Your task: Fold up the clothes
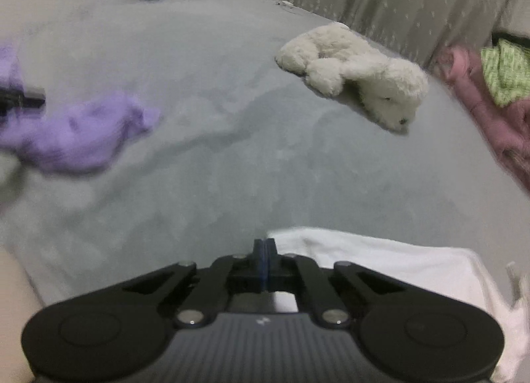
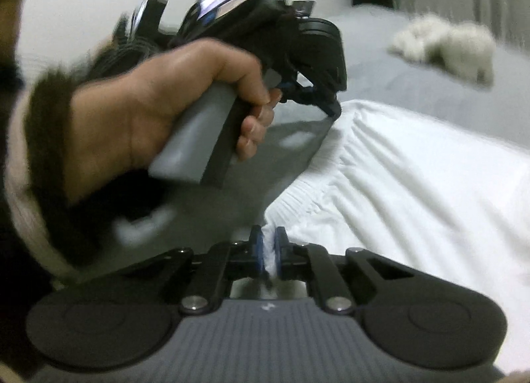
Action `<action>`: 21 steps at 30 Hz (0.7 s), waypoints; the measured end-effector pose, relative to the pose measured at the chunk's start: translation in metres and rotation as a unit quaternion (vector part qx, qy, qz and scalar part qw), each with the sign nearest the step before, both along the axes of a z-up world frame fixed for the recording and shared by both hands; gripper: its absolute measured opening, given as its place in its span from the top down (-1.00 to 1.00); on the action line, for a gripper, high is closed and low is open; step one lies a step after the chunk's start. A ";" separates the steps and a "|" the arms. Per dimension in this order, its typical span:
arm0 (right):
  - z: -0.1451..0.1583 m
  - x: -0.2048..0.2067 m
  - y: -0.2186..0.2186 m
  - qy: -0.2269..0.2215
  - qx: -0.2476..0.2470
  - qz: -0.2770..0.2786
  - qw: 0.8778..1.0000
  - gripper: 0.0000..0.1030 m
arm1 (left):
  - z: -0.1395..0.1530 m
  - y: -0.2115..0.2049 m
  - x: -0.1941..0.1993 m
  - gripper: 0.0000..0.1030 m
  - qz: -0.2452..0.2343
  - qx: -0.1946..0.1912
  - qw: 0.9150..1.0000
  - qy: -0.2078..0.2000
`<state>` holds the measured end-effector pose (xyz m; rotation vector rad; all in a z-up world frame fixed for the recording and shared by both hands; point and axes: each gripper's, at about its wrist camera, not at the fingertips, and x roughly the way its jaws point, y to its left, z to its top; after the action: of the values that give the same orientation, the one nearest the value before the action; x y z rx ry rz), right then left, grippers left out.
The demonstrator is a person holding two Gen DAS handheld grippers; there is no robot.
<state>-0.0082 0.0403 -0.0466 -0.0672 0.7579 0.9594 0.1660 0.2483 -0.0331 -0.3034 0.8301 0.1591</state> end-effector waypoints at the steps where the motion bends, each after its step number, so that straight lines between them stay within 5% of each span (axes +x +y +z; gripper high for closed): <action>1: 0.002 0.004 -0.002 0.026 0.023 -0.005 0.999 0.81 | 0.005 -0.001 0.002 1.00 -0.001 0.020 1.000 0.001; 6: 0.008 0.001 0.013 0.072 0.065 0.001 0.995 0.81 | 0.023 0.005 0.010 1.00 -0.009 0.075 0.997 0.007; 12: 0.009 -0.004 0.021 0.064 0.057 0.002 0.996 0.81 | 0.020 0.032 0.010 0.87 -0.051 -0.038 0.998 0.028; 13: 0.009 -0.003 0.021 0.065 0.057 0.000 0.996 0.81 | 0.019 0.031 0.009 0.80 -0.061 -0.041 0.997 0.029; 15: 0.009 -0.001 0.021 0.065 0.058 -0.002 0.996 0.81 | 0.017 0.024 0.007 0.31 -0.079 -0.029 0.996 0.030; 21: 0.008 0.005 0.021 0.066 0.059 -0.009 0.996 0.81 | 0.004 0.003 0.010 0.27 -0.124 -0.023 0.992 0.019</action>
<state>-0.0028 0.0610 -0.0385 0.1064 0.8209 0.9964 0.1756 0.2512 -0.0291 -0.2378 0.9030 -0.0867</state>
